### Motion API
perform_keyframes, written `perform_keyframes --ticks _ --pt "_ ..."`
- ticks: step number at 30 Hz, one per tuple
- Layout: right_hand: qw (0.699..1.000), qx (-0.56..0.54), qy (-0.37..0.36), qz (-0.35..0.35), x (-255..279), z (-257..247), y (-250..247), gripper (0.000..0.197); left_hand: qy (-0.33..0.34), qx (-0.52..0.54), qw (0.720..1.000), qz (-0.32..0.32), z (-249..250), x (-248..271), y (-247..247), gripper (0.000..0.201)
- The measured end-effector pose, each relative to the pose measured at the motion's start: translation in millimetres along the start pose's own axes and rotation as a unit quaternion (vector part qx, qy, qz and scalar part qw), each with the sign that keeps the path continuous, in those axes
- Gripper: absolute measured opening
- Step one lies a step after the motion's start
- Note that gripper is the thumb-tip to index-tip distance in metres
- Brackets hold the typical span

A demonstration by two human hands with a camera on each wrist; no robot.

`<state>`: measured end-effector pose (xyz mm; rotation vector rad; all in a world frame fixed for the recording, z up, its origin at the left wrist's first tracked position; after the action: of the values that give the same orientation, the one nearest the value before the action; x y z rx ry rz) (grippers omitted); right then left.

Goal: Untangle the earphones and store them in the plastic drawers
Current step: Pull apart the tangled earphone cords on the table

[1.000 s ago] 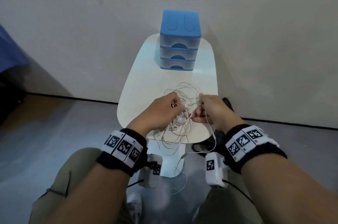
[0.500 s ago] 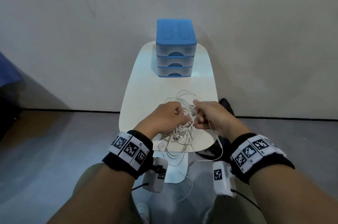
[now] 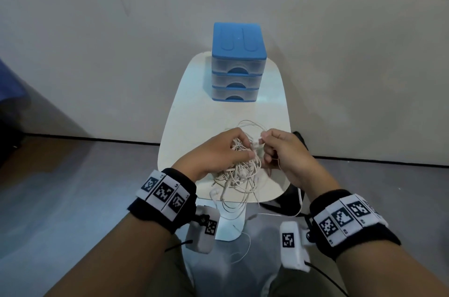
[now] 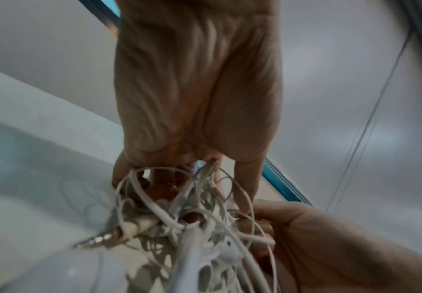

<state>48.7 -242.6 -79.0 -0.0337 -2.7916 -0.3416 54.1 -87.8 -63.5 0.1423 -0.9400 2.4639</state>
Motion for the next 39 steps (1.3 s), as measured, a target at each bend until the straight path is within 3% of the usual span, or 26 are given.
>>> perform_keyframes --ticks 4,7,10,12,14,17,20,24,31,35,39 --pt "0.992 -0.127 0.003 0.025 2.4 -5.4 1.7 0.031 0.022 0.048 0.998 0.027 -3.9 8.1 -9.6 0.013" --pt "0.991 -0.132 0.008 0.029 5.7 -8.4 -1.3 0.027 0.027 0.084 0.994 0.061 -5.1 12.8 -21.6 0.011" --pt "0.996 -0.084 -0.002 0.034 11.9 -11.0 -4.1 0.006 0.032 0.111 0.989 0.093 -4.3 13.8 -38.0 0.011" --pt "0.999 -0.032 -0.018 0.022 18.4 -11.8 -4.0 0.016 0.032 0.118 0.986 0.111 -3.3 13.3 -46.3 0.012" --pt "0.998 0.038 -0.033 -0.022 27.4 -10.4 2.3 0.018 0.031 0.123 0.984 0.121 -1.3 13.0 -50.0 0.013" --pt "0.985 0.143 -0.023 -0.094 41.0 -1.4 16.0 0.003 0.027 0.151 0.98 0.126 1.6 12.4 -49.5 0.012" --pt "0.969 0.208 -0.015 -0.131 42.8 7.4 23.5 0.021 0.016 0.168 0.976 0.138 2.1 11.8 -48.3 0.012" --pt "0.961 0.244 -0.011 -0.129 37.6 9.5 22.7 0.021 0.014 0.177 0.973 0.15 0.6 13.5 -49.0 0.015" --pt "0.974 0.207 -0.055 -0.078 43.2 -32.1 9.1 0.023 0.035 0.092 0.985 0.145 -3.6 17.2 -53.9 0.025" --pt "0.986 0.122 -0.115 -0.014 50.6 -66.6 -4.0 0.028 0.04 0.084 0.986 0.14 -2.9 19.4 -57.2 0.023" --pt "0.972 0.115 -0.192 0.074 54.4 -85.0 -17.4 0.026 0.044 0.077 0.987 0.134 2.6 21.0 -59.8 0.023"
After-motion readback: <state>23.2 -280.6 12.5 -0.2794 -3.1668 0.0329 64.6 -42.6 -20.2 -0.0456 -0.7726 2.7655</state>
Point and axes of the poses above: each hand's wrist, its own x-axis away from the middle knuckle, its own y-axis out of the palm, z = x × y, the point moved 8 cm from there along -x, towards the middle knuckle, and after that the axes turned 14 degrees about -x, right-handed, at the moved point
